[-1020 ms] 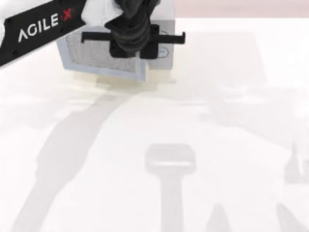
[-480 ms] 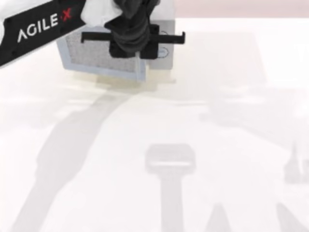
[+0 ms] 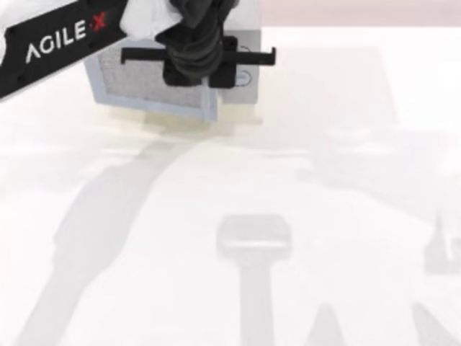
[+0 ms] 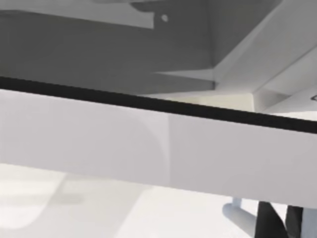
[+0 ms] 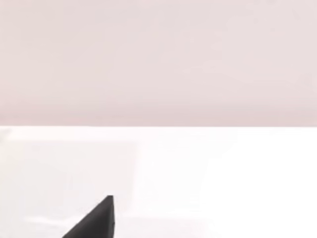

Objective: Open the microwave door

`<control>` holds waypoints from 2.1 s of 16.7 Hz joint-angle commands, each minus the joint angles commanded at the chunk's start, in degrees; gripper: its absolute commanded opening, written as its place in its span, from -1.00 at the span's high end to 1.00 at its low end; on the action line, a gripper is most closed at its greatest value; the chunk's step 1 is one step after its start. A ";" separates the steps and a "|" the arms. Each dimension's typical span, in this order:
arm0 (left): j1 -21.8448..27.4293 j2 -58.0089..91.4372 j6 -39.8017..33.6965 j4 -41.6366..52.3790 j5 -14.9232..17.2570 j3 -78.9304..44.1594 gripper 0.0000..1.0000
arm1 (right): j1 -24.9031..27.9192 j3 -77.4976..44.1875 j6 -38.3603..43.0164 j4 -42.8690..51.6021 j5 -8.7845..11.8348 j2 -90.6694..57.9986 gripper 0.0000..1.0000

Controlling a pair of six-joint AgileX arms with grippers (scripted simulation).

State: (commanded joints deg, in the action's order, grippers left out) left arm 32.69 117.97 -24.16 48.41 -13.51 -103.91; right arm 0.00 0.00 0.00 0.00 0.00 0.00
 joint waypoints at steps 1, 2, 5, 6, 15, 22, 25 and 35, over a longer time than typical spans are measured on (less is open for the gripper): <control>0.00 0.00 0.00 0.00 0.00 0.00 1.00 | 0.00 0.00 0.00 0.00 0.00 0.00 -1.00; 0.00 0.00 0.00 0.00 0.00 0.00 1.00 | 0.00 0.00 0.00 0.00 0.00 0.00 -1.00; 0.00 0.00 0.00 0.00 0.00 0.00 1.00 | 0.00 0.00 0.00 0.00 0.00 0.00 -1.00; 0.00 0.00 0.00 0.00 0.00 0.00 1.00 | 0.00 0.00 0.00 0.00 0.00 0.00 -1.00; -0.84 -5.30 6.05 -3.77 3.12 7.85 1.00 | 0.00 0.00 0.00 0.00 0.00 0.00 -1.00; -0.86 -5.43 6.18 -3.85 3.19 8.01 1.00 | 0.00 0.00 0.00 0.00 0.00 0.00 -1.00; -0.86 -5.43 6.18 -3.85 3.19 8.01 1.00 | 0.00 0.00 0.00 0.00 0.00 0.00 -1.00; -0.86 -5.43 6.18 -3.85 3.19 8.01 1.00 | 0.00 0.00 0.00 0.00 0.00 0.00 -1.00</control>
State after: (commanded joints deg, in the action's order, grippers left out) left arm 31.83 112.54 -17.98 44.56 -10.33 -95.90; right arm 0.00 0.00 0.00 0.00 0.00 0.00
